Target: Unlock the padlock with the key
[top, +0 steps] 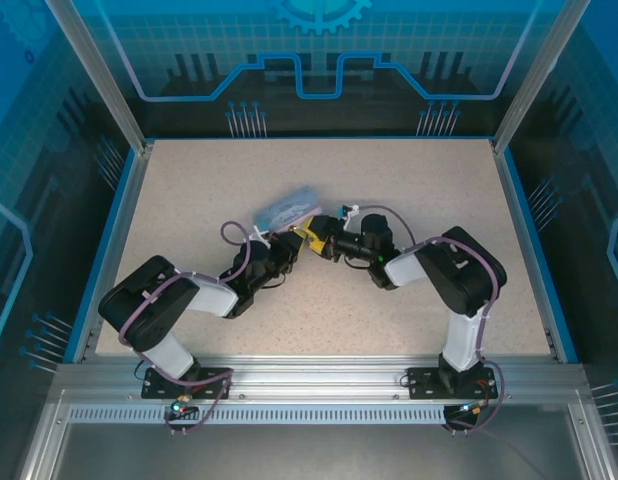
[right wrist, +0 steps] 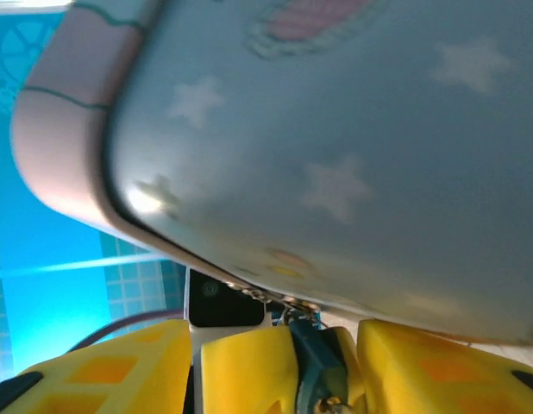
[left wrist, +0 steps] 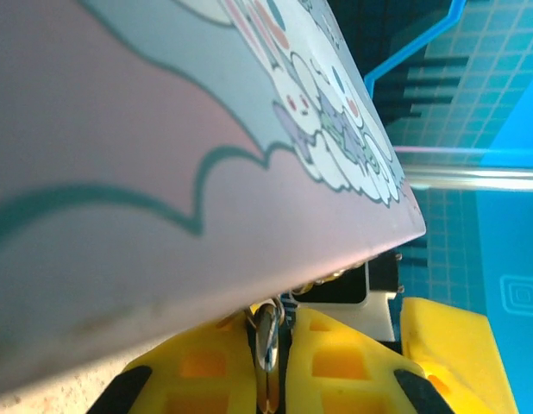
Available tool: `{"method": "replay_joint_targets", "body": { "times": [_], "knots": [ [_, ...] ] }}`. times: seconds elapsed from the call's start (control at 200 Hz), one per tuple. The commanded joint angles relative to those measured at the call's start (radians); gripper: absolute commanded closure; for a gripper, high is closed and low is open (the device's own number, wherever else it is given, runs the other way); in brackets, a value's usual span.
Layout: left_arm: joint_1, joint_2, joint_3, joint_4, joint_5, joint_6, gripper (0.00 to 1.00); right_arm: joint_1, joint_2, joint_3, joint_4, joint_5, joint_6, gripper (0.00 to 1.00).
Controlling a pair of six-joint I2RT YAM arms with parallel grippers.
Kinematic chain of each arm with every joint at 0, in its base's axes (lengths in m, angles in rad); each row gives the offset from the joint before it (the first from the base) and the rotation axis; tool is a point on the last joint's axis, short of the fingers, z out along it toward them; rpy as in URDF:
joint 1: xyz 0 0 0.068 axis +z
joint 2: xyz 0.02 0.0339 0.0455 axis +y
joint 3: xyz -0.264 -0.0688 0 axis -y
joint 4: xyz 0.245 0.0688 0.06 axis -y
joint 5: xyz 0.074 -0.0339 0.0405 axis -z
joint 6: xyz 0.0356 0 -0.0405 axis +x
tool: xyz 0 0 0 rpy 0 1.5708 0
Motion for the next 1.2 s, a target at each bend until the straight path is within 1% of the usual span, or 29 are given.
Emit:
{"method": "replay_joint_targets", "body": {
  "times": [0.0, 0.08, 0.18, 0.28, 0.37, 0.41, 0.495, 0.535, 0.625, 0.695, 0.79, 0.955, 1.046, 1.196],
  "knots": [
    [-0.007, -0.019, 0.014, -0.033, 0.07, 0.012, 1.0, -0.04, -0.102, -0.004, -0.135, -0.092, -0.143, 0.45],
    [-0.004, -0.023, 0.027, -0.069, 0.079, 0.013, 1.0, -0.051, -0.18, -0.008, -0.316, -0.106, -0.258, 0.43],
    [0.001, -0.033, 0.039, -0.106, 0.086, 0.025, 1.0, -0.057, -0.272, -0.006, -0.553, -0.091, -0.404, 0.4],
    [0.013, -0.038, 0.049, -0.138, 0.095, 0.025, 1.0, -0.057, -0.374, 0.021, -0.833, -0.031, -0.596, 0.38],
    [0.024, -0.05, 0.062, -0.185, 0.115, 0.019, 1.0, -0.034, -0.448, 0.084, -1.078, 0.074, -0.809, 0.39],
    [0.029, -0.058, 0.072, -0.215, 0.128, 0.024, 1.0, -0.005, -0.479, 0.132, -1.204, 0.156, -0.94, 0.4],
    [0.037, -0.089, 0.096, -0.308, 0.149, 0.039, 1.0, 0.063, -0.497, 0.233, -1.384, 0.282, -1.2, 0.44],
    [0.041, -0.101, 0.11, -0.353, 0.162, 0.048, 1.0, 0.093, -0.494, 0.267, -1.44, 0.35, -1.291, 0.44],
    [0.052, -0.122, 0.142, -0.436, 0.189, 0.06, 1.0, 0.135, -0.482, 0.28, -1.458, 0.416, -1.418, 0.47],
    [0.059, -0.127, 0.166, -0.487, 0.217, 0.061, 1.0, 0.147, -0.464, 0.272, -1.44, 0.429, -1.464, 0.51],
    [0.068, -0.128, 0.194, -0.538, 0.257, 0.061, 1.0, 0.165, -0.44, 0.252, -1.401, 0.444, -1.52, 0.52],
    [0.078, -0.125, 0.243, -0.622, 0.312, 0.064, 1.0, 0.173, -0.4, 0.249, -1.358, 0.452, -1.554, 0.52],
    [0.084, -0.119, 0.262, -0.643, 0.334, 0.062, 1.0, 0.179, -0.368, 0.268, -1.35, 0.441, -1.563, 0.52],
    [0.087, -0.111, 0.286, -0.669, 0.363, 0.066, 1.0, 0.19, -0.314, 0.294, -1.334, 0.458, -1.579, 0.53]
  ]
}}
